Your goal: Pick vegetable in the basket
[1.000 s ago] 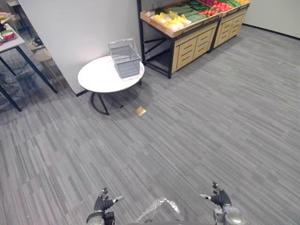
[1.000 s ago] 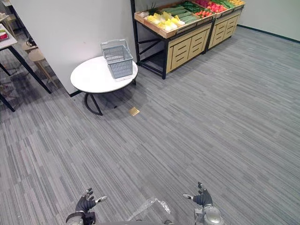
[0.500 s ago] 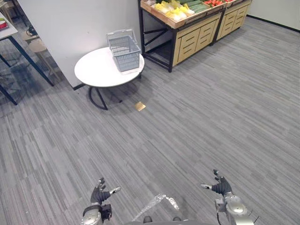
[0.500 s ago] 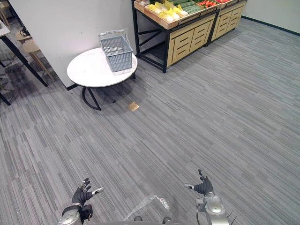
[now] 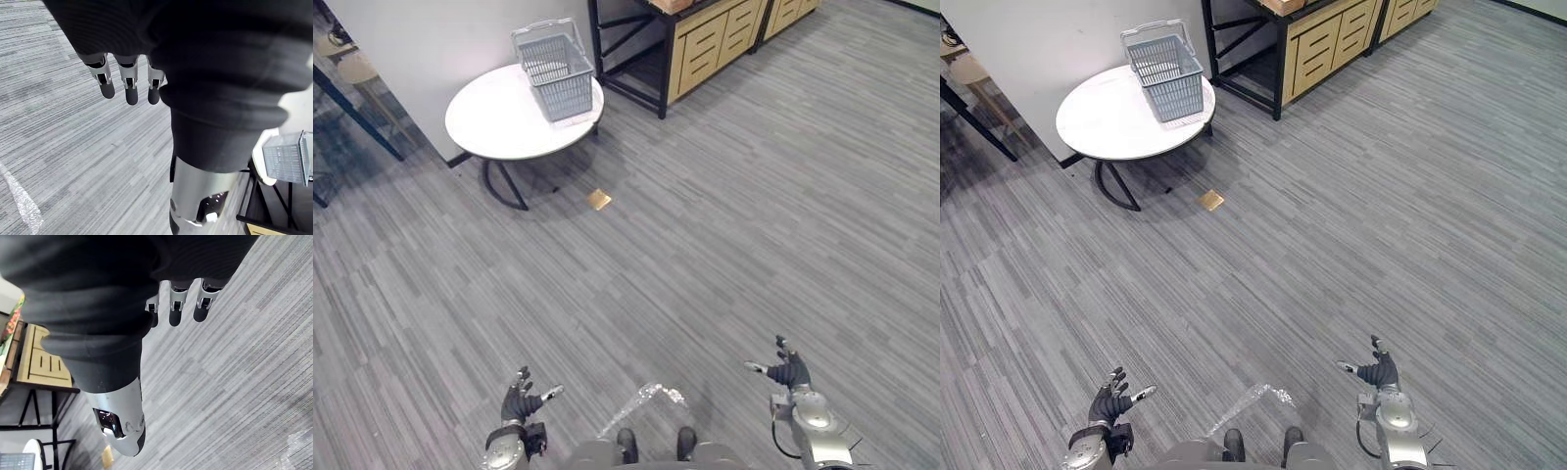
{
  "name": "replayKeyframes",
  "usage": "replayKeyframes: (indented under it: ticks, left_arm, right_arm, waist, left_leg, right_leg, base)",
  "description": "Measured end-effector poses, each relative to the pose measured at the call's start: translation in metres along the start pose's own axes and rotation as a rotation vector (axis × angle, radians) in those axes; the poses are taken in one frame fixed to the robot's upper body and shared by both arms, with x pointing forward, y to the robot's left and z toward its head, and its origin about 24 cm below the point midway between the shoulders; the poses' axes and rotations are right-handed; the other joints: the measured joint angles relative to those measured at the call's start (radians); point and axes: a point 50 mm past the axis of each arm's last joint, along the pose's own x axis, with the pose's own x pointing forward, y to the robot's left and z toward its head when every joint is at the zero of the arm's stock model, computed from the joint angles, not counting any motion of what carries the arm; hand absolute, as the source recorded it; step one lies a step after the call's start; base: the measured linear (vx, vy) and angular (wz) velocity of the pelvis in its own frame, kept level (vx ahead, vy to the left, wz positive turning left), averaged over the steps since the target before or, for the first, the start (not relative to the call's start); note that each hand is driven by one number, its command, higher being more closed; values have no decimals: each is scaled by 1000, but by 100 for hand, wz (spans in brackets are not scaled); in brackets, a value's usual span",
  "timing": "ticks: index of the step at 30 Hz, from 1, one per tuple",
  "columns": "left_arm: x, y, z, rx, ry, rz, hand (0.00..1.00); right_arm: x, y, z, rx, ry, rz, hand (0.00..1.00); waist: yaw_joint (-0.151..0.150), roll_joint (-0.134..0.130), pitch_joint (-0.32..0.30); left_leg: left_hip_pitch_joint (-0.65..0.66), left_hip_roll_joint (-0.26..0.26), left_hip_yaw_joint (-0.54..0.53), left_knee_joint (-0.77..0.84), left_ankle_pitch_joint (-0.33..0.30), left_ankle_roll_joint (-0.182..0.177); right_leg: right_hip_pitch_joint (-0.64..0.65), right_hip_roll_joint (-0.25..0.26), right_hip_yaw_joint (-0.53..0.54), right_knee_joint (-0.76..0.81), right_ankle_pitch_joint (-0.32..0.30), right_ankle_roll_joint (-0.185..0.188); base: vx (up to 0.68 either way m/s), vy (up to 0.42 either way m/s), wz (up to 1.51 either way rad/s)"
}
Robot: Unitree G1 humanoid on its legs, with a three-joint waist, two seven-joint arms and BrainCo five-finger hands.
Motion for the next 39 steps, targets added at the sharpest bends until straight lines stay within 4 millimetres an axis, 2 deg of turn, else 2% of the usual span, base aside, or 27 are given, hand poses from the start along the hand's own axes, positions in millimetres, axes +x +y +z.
replayKeyframes:
  ticks: [2,4,7,8,9,11,12,13,14,16,17,20,23,25,27,28,29,30,31,32,33,34,35,36,37,38,39]
  left_arm:
    - [6,1,10,10,-27,0,0]
    - [7,1,12,13,-34,2,0]
    - [17,-10,32,7,-94,-19,0]
    - [21,-13,43,3,-127,-25,0]
    - [22,-14,46,3,-138,-26,0]
    - [21,-13,47,6,-141,-25,0]
    - [19,-13,38,3,-111,-23,0]
    - [19,-19,36,-14,-103,-31,0]
    - [19,-24,39,-27,-115,-46,0]
    - [18,-23,37,-28,-109,-41,0]
    - [18,-23,35,-26,-101,-44,0]
    - [17,-23,32,-25,-91,-51,0]
    - [14,-22,25,-22,-70,-58,0]
    - [12,-23,21,-17,-58,-65,0]
    - [10,-27,18,-23,-49,-73,0]
    - [8,-29,15,-33,-38,-75,0]
    - [8,-29,13,-35,-31,-74,0]
    - [7,-26,11,-30,-20,-66,0]
    - [6,-25,9,-30,-15,-59,0]
    - [5,-26,6,-42,-2,-55,0]
    - [6,-28,8,-43,-7,-62,0]
    - [7,-28,9,-42,-10,-63,0]
    - [7,-27,9,-40,-11,-60,0]
    - [8,-26,11,-34,-16,-58,0]
    - [8,-24,11,-29,-16,-54,0]
    - [8,-23,11,-26,-17,-53,0]
    - [12,-21,18,-7,-38,-53,0]
  right_arm:
    - [-4,1,-2,7,3,-3,0]
    - [-4,1,-1,8,2,-2,0]
    - [-1,-4,9,-3,-38,-10,0]
    - [1,-4,17,-3,-67,-11,0]
    - [2,-3,20,-3,-77,-7,0]
    - [0,-1,22,-10,-90,5,0]
    - [-2,-1,19,-20,-85,15,0]
    - [-1,-3,21,-27,-86,13,0]
    - [0,-1,25,-25,-98,22,0]
    - [0,9,24,-20,-97,57,0]
    - [-1,16,25,-31,-104,84,0]
    - [-2,19,28,-15,-121,90,0]
    - [-2,19,33,-5,-149,86,0]
    - [-2,21,32,-5,-147,92,0]
    - [-2,20,32,-9,-145,89,0]
    - [-1,20,35,-14,-155,89,0]
    - [-1,19,36,-13,-156,87,0]
    - [-2,22,33,-8,-145,90,0]
    - [-3,24,31,-3,-139,94,0]
    - [-3,26,32,5,-141,95,0]
    - [-3,28,31,5,-137,97,0]
    - [-4,33,30,4,-133,109,0]
    - [-5,35,30,3,-133,114,0]
    - [-5,38,30,-9,-135,124,0]
    - [-6,41,31,-17,-138,133,0]
    - [-6,42,31,-24,-142,136,0]
    - [-10,47,46,-36,-212,156,0]
  waist:
    - [-8,-5,28]
    - [-12,4,32]
    - [-34,27,56]
    - [-33,32,86]
    - [-35,15,92]
    - [-49,-13,89]
    - [-64,-20,85]
    - [-66,16,87]
    - [-72,46,88]
    - [-59,48,90]
    - [-58,37,97]
    - [-33,5,105]
    - [0,-2,109]
    - [8,-21,121]
    - [29,-27,123]
    - [41,-10,112]
    - [42,-3,111]
    - [57,-28,96]
    - [59,-48,78]
    - [59,-64,67]
    - [56,-77,67]
    - [54,-87,65]
    - [52,-91,65]
    - [47,-91,66]
    - [43,-87,65]
    - [35,-79,62]
    - [2,-65,53]
  left_leg:
    - [92,-8,-23,-18,-24,14]
    - [126,-8,-41,-39,-33,12]
    - [212,38,-95,-114,-39,-6]
    - [255,50,-108,-133,-37,-42]
    - [278,47,-112,-137,-38,-49]
    - [361,31,-145,-144,-77,-114]
    - [404,30,-166,-128,-82,-118]
    - [393,58,-167,-90,-81,-118]
    - [317,102,-165,83,-47,-158]
    - [148,170,-138,516,134,-120]
    - [39,248,-61,793,118,-93]
    - [-88,296,25,943,75,-39]
    - [-272,272,73,780,62,-23]
    - [-328,205,85,524,60,-29]
    - [-340,137,48,229,110,-84]
    - [-339,116,18,-5,189,-102]
    - [-346,114,14,-43,228,-90]
    - [-339,104,24,-24,332,-43]
    - [-342,83,40,-5,347,-19]
    - [-341,67,43,40,340,18]
    - [-320,54,57,71,296,31]
    - [-271,36,64,85,245,33]
    - [-234,27,64,85,218,37]
    - [-152,14,56,76,168,45]
    - [-60,4,40,52,127,47]
    - [-20,5,25,37,113,47]
    - [118,14,-49,-41,85,37]
  right_leg:
    - [-111,-29,-36,239,-52,-25]
    - [-142,-29,-66,207,-69,-43]
    - [-243,39,-108,11,-25,-84]
    - [-291,70,-136,-130,80,-87]
    - [-296,75,-142,-201,125,-92]
    - [-309,100,-124,-361,284,-145]
    - [-312,90,-94,-318,429,-227]
    - [-329,108,-114,-256,368,-227]
    - [-333,116,-149,-177,288,-243]
    - [-229,145,-168,-172,192,-263]
    - [-103,168,-174,-213,147,-266]
    - [59,171,-156,-295,117,-257]
    - [204,165,-131,-406,92,-238]
    - [290,140,-124,-447,62,-217]
    - [344,122,-106,-458,21,-191]
    - [377,130,-89,-463,-19,-162]
    - [390,134,-85,-463,-37,-148]
    - [411,104,-73,-447,-81,-118]
    - [406,81,-63,-418,-104,-95]
    - [375,38,-42,-289,-143,-33]
    - [333,3,-19,-142,-148,-17]
    - [256,-33,-7,102,-99,47]
    - [213,-55,-6,236,-30,78]
    - [140,-96,-17,450,9,49]
    - [95,-113,-39,567,-24,-26]
    - [75,-110,-54,582,-37,-47]
    - [-53,-70,-101,479,-74,-82]
  base:
    - [358,125,20]
    - [323,61,23]
    - [558,24,61]
    - [451,-11,42]
    - [784,-55,49]
    - [801,-108,57]
    - [617,-136,48]
    - [742,-173,45]
    - [707,-192,27]
    - [853,-266,41]
    - [724,-234,39]
    - [580,-177,22]
    - [522,-93,-7]
    - [552,11,0]
    - [541,91,-19]
    - [494,145,-31]
    - [617,205,-42]
    - [450,161,-27]
    - [638,196,-23]
    - [694,189,-2]
    - [830,239,2]
    - [670,201,3]
    - [640,205,6]
    - [610,174,16]
    - [599,153,26]
    - [913,105,90]
    - [909,12,122]
